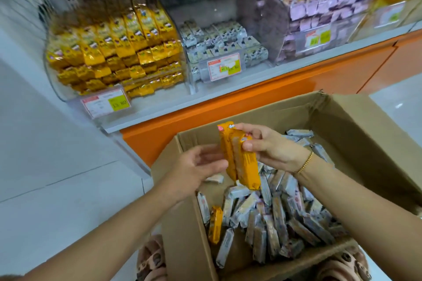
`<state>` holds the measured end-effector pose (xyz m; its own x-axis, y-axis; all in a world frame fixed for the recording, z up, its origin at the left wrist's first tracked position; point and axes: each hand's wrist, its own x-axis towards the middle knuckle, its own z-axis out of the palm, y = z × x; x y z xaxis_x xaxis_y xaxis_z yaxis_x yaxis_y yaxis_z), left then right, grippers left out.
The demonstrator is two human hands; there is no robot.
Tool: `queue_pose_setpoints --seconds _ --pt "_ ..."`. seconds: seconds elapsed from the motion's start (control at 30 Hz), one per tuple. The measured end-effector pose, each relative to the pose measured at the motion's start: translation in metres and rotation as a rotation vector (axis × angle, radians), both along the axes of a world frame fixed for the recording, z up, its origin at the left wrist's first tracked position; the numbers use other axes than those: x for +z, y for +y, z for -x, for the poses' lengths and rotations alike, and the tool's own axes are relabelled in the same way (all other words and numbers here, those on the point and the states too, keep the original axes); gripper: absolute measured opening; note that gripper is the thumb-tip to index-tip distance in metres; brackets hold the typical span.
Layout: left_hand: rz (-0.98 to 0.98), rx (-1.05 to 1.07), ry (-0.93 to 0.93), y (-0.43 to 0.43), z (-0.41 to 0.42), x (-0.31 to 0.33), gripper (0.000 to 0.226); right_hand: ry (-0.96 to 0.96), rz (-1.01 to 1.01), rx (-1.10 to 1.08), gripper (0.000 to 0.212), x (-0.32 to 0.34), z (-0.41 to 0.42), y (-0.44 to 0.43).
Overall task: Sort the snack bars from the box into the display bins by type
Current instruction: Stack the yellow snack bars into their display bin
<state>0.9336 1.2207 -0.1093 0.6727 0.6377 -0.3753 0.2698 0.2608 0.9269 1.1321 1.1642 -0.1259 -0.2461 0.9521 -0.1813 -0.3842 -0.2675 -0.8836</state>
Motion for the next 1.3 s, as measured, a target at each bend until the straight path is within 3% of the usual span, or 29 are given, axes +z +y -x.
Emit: queue_pose_setpoints --seconds 0.1,0.23,0.3,0.5,0.63,0.77,0.9,0.93,1.03,1.2,1.3 --pt "-0.066 -0.029 -0.021 0.012 0.002 0.013 0.052 0.037 -0.020 -0.015 0.078 0.018 0.013 0.006" --pt "0.030 0.031 -0.057 0.019 0.005 0.019 0.041 -0.134 -0.035 -0.168 0.038 0.034 0.023 0.010" --pt "0.117 0.061 -0.081 0.021 0.007 0.021 0.035 -0.247 -0.008 -0.259 0.031 0.046 0.018 0.011" --pt "0.248 0.040 -0.186 0.027 0.004 0.031 0.034 -0.665 0.085 -0.385 0.033 0.070 0.003 0.014" --pt "0.225 -0.053 -0.174 0.024 -0.003 0.034 0.029 -0.936 0.087 -0.415 0.038 0.066 0.016 0.019" --pt "0.194 -0.057 -0.158 0.025 -0.006 0.036 0.036 -0.851 0.145 -0.351 0.049 0.070 0.018 0.018" --pt "0.188 -0.024 -0.186 0.034 -0.002 0.041 0.044 -0.332 0.186 -0.219 0.033 0.078 0.010 0.015" --pt "0.189 -0.027 -0.193 0.035 -0.001 0.043 0.043 -0.295 0.176 -0.185 0.030 0.079 0.009 0.014" --pt "0.239 -0.046 -0.235 0.037 0.001 0.047 0.040 -0.481 0.085 -0.166 0.029 0.080 0.011 0.013" --pt "0.355 -0.036 -0.319 0.034 -0.001 0.055 0.035 -0.488 -0.030 -0.543 0.025 0.081 0.023 0.015" --pt "0.415 0.075 -0.380 0.034 -0.004 0.055 0.034 -0.842 -0.163 -0.605 0.023 0.084 0.036 0.012"
